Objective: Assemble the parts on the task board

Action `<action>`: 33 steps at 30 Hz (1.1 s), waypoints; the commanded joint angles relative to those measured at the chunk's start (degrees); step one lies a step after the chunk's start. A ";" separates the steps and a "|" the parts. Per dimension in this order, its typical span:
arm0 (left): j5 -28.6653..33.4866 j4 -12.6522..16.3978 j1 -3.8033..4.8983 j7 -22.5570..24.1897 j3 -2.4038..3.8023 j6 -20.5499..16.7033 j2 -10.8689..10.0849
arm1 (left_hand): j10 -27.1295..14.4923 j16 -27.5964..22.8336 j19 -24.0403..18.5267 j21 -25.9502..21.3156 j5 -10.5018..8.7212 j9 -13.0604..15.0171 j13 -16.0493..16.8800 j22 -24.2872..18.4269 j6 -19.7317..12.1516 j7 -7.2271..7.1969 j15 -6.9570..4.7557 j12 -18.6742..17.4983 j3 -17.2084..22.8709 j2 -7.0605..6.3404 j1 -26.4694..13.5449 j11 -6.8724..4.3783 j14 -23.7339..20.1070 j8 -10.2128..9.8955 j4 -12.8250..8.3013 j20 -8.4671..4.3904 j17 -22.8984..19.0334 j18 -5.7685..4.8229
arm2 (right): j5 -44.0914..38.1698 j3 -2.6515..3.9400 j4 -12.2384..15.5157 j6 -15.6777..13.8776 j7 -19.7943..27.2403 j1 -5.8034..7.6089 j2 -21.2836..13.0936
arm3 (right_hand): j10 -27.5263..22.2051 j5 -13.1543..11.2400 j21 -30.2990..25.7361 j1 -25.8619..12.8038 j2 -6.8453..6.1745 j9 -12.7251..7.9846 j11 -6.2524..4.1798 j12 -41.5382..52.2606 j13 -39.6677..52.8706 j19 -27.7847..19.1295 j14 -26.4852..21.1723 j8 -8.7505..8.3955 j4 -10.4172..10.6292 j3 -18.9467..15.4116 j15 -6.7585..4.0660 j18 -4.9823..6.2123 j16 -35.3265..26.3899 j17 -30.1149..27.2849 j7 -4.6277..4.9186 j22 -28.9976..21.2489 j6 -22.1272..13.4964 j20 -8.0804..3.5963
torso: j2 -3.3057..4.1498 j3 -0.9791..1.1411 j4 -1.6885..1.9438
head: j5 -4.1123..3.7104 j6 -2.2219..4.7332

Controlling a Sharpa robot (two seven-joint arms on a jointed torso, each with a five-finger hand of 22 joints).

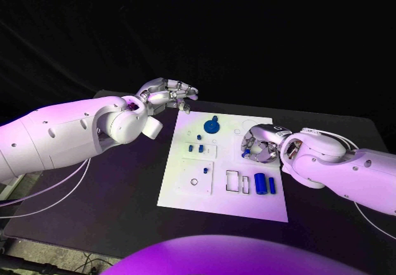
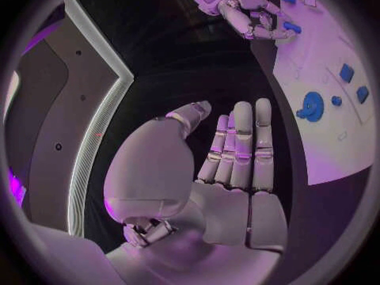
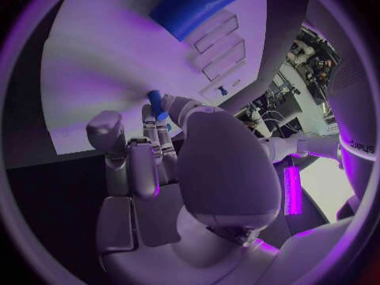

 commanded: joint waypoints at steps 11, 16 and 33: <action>-0.04 0.20 0.06 0.12 0.04 0.60 0.03 | -0.40 -0.12 0.03 -0.37 0.41 0.05 -0.09 -0.12 -0.54 -0.12 0.07 0.25 -0.37 0.26 0.25 -0.02 -0.52 0.38 0.22 0.23 0.06 0.57 | -0.56 -0.02 0.25 -6.27 1.09 -0.06 0.17 | 4.97 -1.29 1.33 -0.05 2.34 3.03 -1.93 1.80 2.16 0.74 1.78 3.12 -4.51 3.47 -1.81 -0.96 0.57 0.75 -1.03 1.49 2.89 -1.40 | 0.00 -0.02 0.01 | -0.17 0.01; -0.08 0.23 0.06 0.07 0.04 0.54 -0.01 | -0.40 -0.12 0.03 -0.37 0.41 0.05 -0.09 -0.12 -0.54 -0.12 0.07 0.25 -0.37 0.26 0.25 -0.02 -0.52 0.38 0.22 0.23 0.06 0.57 | -1.24 0.00 0.82 -7.19 0.95 0.02 -0.09 | 5.26 -1.15 1.39 -0.23 2.28 3.41 -2.03 1.86 2.38 0.76 1.80 3.36 -4.96 3.64 -1.91 -0.97 0.59 0.80 -1.09 1.61 2.95 -1.50 | -0.01 -0.06 0.00 | -0.24 0.01; -0.53 0.16 0.06 0.28 0.04 0.53 0.22 | -0.44 -0.10 0.05 -0.38 0.45 0.05 -0.09 -0.16 -0.62 -0.12 0.08 0.31 -0.35 0.40 0.24 -0.02 -0.51 0.43 0.31 0.24 0.07 0.57 | -3.34 0.38 10.92 -6.01 -0.39 2.75 -3.85 | 4.96 -0.95 1.29 -0.82 1.94 3.81 -1.93 1.47 2.56 0.67 1.74 3.38 -5.50 3.90 -1.88 -0.98 0.49 0.56 -1.05 1.65 2.57 -1.56 | -0.05 0.00 0.01 | -0.02 0.01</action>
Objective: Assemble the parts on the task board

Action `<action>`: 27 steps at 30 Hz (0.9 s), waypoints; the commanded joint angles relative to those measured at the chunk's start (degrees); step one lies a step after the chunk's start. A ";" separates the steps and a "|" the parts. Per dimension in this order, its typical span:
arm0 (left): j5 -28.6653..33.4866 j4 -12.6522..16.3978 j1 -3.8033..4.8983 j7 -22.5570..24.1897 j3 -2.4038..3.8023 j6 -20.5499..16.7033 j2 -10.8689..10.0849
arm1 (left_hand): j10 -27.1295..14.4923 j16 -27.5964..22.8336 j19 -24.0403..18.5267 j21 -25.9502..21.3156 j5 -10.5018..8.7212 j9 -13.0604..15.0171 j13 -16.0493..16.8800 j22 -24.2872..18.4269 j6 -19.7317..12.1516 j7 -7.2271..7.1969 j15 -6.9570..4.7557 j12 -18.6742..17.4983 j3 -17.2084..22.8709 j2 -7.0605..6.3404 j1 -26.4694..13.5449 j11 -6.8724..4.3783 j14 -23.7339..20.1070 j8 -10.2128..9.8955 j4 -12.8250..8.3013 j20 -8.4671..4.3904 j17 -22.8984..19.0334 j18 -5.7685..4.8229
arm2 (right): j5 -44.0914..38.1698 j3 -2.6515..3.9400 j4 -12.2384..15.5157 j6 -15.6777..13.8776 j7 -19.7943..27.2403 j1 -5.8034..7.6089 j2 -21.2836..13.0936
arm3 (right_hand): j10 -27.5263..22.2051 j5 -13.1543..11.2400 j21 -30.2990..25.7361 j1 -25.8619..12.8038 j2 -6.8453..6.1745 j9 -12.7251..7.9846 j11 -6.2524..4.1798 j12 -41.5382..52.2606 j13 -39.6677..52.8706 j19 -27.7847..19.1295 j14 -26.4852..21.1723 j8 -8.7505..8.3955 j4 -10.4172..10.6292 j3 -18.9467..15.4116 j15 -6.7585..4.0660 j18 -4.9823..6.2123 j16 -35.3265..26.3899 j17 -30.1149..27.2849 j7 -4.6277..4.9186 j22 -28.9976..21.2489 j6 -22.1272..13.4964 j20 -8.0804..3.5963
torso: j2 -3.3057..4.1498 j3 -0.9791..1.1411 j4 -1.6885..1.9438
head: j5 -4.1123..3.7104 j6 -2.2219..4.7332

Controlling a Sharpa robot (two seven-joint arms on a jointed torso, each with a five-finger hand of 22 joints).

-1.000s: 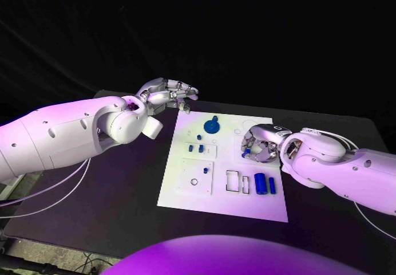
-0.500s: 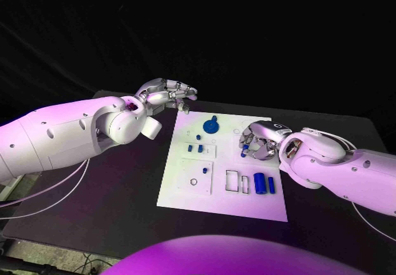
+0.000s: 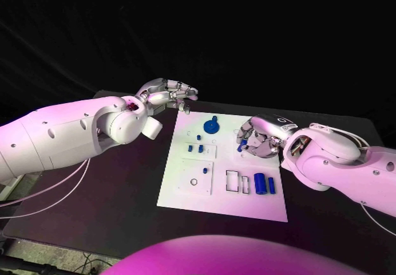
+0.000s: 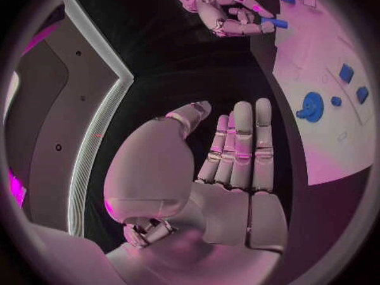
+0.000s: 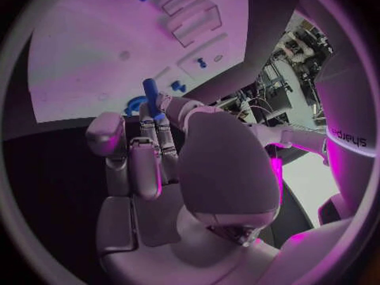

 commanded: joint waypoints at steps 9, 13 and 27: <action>-0.21 -0.08 0.05 0.60 0.04 0.65 0.46 | -0.47 -0.09 0.05 -0.38 0.23 0.06 -0.09 -0.06 -0.44 0.09 0.08 0.34 -0.19 0.45 0.26 -0.02 -0.51 0.18 0.18 0.25 0.09 0.58 | -4.04 0.07 5.09 -0.09 0.11 -0.65 3.66 | 2.90 0.47 -0.01 -0.70 0.33 0.27 -2.82 -0.40 2.55 -0.08 1.63 0.21 -0.47 0.23 -0.30 -0.98 0.23 -0.13 0.11 0.12 -0.16 -0.41 | 0.04 0.01 -0.02 | 0.28 0.01; -0.02 -0.59 0.05 0.69 0.04 0.84 1.01 | -0.50 -0.08 0.06 -0.39 0.25 0.06 -0.10 -0.08 -0.46 0.08 0.08 0.36 -0.18 0.49 0.28 -0.02 -0.51 0.21 0.20 0.25 0.09 0.58 | -4.83 0.08 5.11 -0.08 0.62 -2.11 6.28 | 2.80 0.58 -0.21 -0.97 0.38 0.39 -2.76 -0.56 2.60 -0.19 1.60 0.18 -0.54 0.37 -0.26 -0.95 0.17 -0.28 0.15 0.01 -0.33 -0.39 | 0.04 0.03 0.31 | 0.51 0.01; 0.25 -1.05 0.05 0.69 0.04 1.06 1.96 | -0.55 -0.06 0.07 -0.39 0.25 0.06 -0.10 -0.11 -0.53 0.09 0.08 0.42 -0.20 0.50 0.33 -0.02 -0.51 0.26 0.21 0.26 0.11 0.59 | -5.55 0.03 1.26 -0.04 2.31 -7.42 12.45 | 2.66 1.16 -0.36 -1.30 0.41 0.69 -2.69 -0.86 2.75 -0.27 1.62 0.12 -1.01 0.78 -0.20 -0.91 0.20 -0.18 0.23 0.00 -0.70 -0.35 | -0.05 -0.06 0.50 | 1.89 0.01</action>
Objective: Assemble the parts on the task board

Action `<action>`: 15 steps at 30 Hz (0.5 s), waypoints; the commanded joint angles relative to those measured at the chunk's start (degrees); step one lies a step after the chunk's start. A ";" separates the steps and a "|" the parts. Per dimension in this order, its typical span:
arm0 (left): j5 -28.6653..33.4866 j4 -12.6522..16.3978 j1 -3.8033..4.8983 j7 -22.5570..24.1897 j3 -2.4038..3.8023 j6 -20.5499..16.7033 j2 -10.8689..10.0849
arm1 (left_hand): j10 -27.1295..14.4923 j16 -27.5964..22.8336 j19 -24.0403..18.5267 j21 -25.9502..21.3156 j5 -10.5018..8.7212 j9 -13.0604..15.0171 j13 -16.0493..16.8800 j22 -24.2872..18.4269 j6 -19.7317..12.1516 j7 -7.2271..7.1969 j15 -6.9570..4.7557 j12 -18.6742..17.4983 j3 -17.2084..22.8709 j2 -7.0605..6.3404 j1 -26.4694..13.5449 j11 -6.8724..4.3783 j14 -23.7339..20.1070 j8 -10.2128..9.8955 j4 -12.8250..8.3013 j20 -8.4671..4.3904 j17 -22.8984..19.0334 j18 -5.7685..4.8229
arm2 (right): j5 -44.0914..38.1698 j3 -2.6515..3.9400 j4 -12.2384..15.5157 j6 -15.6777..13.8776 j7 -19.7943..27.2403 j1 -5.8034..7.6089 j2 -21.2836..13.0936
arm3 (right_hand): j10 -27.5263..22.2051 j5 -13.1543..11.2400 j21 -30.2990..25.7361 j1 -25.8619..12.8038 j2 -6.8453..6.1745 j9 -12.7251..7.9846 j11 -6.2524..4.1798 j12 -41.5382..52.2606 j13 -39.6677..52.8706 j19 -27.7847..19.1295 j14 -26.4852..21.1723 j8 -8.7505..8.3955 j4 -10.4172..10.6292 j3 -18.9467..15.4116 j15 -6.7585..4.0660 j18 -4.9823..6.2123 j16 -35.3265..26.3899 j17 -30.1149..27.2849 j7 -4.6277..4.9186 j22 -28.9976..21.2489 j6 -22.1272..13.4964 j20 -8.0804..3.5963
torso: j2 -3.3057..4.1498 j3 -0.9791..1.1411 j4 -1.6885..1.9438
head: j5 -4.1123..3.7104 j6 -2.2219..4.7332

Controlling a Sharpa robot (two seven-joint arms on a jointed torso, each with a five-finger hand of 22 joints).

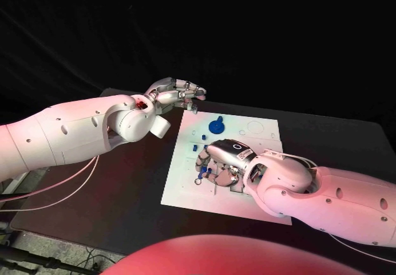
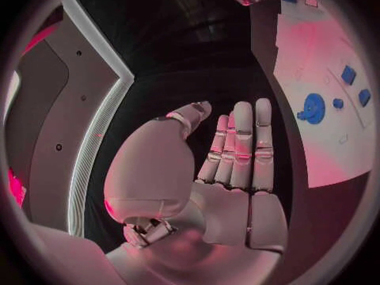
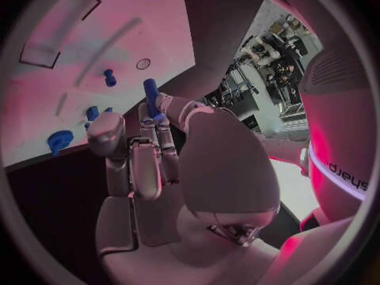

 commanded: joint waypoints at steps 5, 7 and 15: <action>0.29 0.07 0.06 0.55 0.04 1.01 0.26 | -0.55 -0.06 0.07 -0.39 0.25 0.06 -0.05 -0.10 -0.49 0.05 0.08 0.32 -0.20 0.26 0.09 -0.01 -0.51 0.27 0.21 0.26 0.07 0.59 | -1.74 0.00 -2.54 0.29 1.47 -1.61 1.88 | 2.65 0.51 -0.31 -0.67 -0.05 0.23 -2.66 0.07 2.81 -0.04 1.65 0.14 -0.42 0.32 -0.19 -0.93 0.25 0.14 0.08 0.03 -0.61 -0.13 | 0.05 0.07 -0.18 | 0.94 0.01; 0.29 0.07 0.06 0.53 0.04 1.05 0.30 | -0.55 -0.06 0.07 -0.39 0.25 0.06 -0.05 -0.10 -0.49 0.05 0.08 0.32 -0.20 0.26 0.09 -0.01 -0.51 0.27 0.21 0.26 0.07 0.59 | -1.94 -0.03 -3.32 0.33 1.32 -1.95 2.37 | 2.65 0.60 -0.36 -0.81 -0.02 0.29 -2.63 0.04 2.85 -0.06 1.64 0.15 -0.45 0.36 -0.17 -0.91 0.24 0.11 0.11 0.01 -0.64 -0.12 | 0.07 0.09 -0.09 | 1.08 0.01; 0.29 0.06 0.06 0.48 0.04 1.16 0.37 | -0.58 -0.05 0.07 -0.39 0.25 0.05 -0.05 -0.11 -0.55 0.06 0.08 0.35 -0.22 0.23 0.10 -0.01 -0.51 0.27 0.21 0.26 0.07 0.59 | -2.16 -0.10 -4.93 0.25 1.15 -2.73 3.14 | 2.64 0.69 -0.33 -1.08 -0.04 0.39 -2.60 -0.02 2.90 -0.05 1.65 0.18 -0.48 0.39 -0.14 -0.93 0.24 0.10 0.12 0.07 -0.67 -0.10 | 0.06 0.07 -0.04 | 1.40 0.01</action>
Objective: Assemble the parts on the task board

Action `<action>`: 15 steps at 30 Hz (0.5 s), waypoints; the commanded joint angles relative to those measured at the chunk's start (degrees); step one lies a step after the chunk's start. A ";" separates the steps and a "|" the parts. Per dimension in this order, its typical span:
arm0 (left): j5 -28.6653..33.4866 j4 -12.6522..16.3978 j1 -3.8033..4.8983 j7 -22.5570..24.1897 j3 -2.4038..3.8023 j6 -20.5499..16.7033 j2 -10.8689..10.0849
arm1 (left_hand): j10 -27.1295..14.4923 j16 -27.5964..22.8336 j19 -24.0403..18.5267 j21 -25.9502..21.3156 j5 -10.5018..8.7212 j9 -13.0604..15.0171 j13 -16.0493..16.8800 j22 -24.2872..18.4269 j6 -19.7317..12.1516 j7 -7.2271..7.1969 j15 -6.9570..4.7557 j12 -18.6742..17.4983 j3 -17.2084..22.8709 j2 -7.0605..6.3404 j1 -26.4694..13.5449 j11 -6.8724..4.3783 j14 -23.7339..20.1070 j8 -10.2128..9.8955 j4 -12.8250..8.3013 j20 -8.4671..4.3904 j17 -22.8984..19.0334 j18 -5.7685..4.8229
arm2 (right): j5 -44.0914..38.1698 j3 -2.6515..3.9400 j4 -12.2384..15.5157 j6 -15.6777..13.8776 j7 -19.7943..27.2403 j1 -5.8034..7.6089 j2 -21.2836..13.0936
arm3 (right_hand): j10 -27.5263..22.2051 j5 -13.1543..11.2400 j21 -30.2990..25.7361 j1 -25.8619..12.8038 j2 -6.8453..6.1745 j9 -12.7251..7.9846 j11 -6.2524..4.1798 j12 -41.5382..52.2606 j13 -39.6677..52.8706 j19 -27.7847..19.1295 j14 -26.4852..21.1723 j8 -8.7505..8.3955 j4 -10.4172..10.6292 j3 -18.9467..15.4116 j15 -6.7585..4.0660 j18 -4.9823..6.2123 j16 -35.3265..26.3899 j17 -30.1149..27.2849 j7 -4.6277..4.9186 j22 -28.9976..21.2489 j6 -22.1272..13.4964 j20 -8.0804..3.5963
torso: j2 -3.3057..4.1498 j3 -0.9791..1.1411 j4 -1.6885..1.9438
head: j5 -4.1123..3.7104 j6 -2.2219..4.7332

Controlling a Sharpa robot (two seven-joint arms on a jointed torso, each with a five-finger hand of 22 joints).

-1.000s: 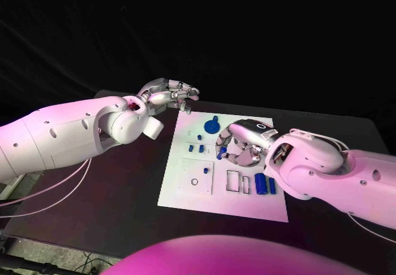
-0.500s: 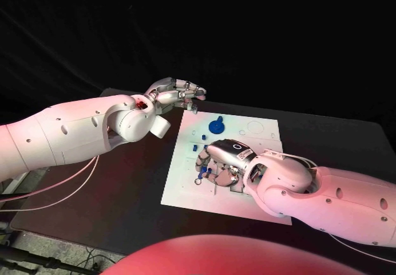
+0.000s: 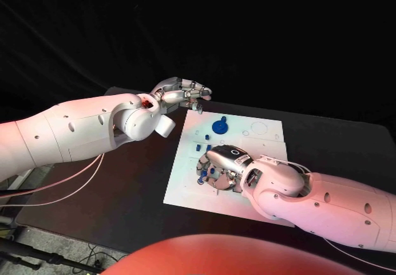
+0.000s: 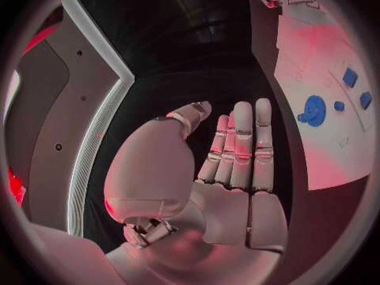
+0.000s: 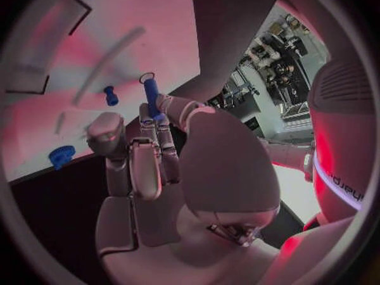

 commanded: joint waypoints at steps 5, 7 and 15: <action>0.27 0.13 0.06 0.43 0.03 1.02 0.10 | -0.58 -0.05 0.07 -0.39 0.25 0.05 -0.06 -0.06 -0.39 -0.10 0.08 0.22 -0.22 0.24 0.11 -0.01 -0.51 0.27 0.21 0.26 0.08 0.59 | -1.25 -0.04 -1.32 0.11 0.35 -0.62 0.55 | 2.64 0.36 -0.33 -0.35 0.07 0.10 -2.60 0.27 2.89 -0.05 1.65 0.19 -0.25 0.16 -0.14 -0.93 0.24 0.01 -0.06 0.08 -0.48 -0.11 | 0.05 0.05 -0.07 | 0.32 0.01; 0.26 0.16 0.06 0.42 0.03 1.03 0.07 | -0.61 -0.04 0.08 -0.40 0.23 0.05 -0.06 -0.08 -0.44 -0.09 0.08 0.27 -0.25 0.20 0.14 -0.01 -0.52 0.31 0.20 0.26 0.08 0.59 | -1.27 -0.04 -1.62 0.19 0.32 -0.73 0.65 | 2.64 0.36 -0.33 -0.35 0.07 0.10 -2.60 0.27 2.89 -0.05 1.65 0.19 -0.25 0.16 -0.14 -0.93 0.24 0.01 -0.06 0.08 -0.48 -0.11 | 0.06 0.04 -0.11 | 0.35 0.01; 0.21 0.18 0.06 0.37 0.03 1.04 0.04 | -0.61 -0.04 0.08 -0.40 0.23 0.05 -0.06 -0.08 -0.44 -0.09 0.08 0.27 -0.25 0.20 0.14 -0.01 -0.52 0.31 0.20 0.26 0.08 0.59 | -1.27 -0.08 -2.28 0.88 0.23 -1.11 0.97 | 2.61 0.45 -0.44 -0.46 0.10 0.15 -2.59 0.21 2.92 -0.10 1.62 0.18 -0.30 0.23 -0.13 -0.90 0.19 -0.12 -0.06 0.01 -0.54 -0.09 | 0.05 0.08 -0.03 | 0.44 0.01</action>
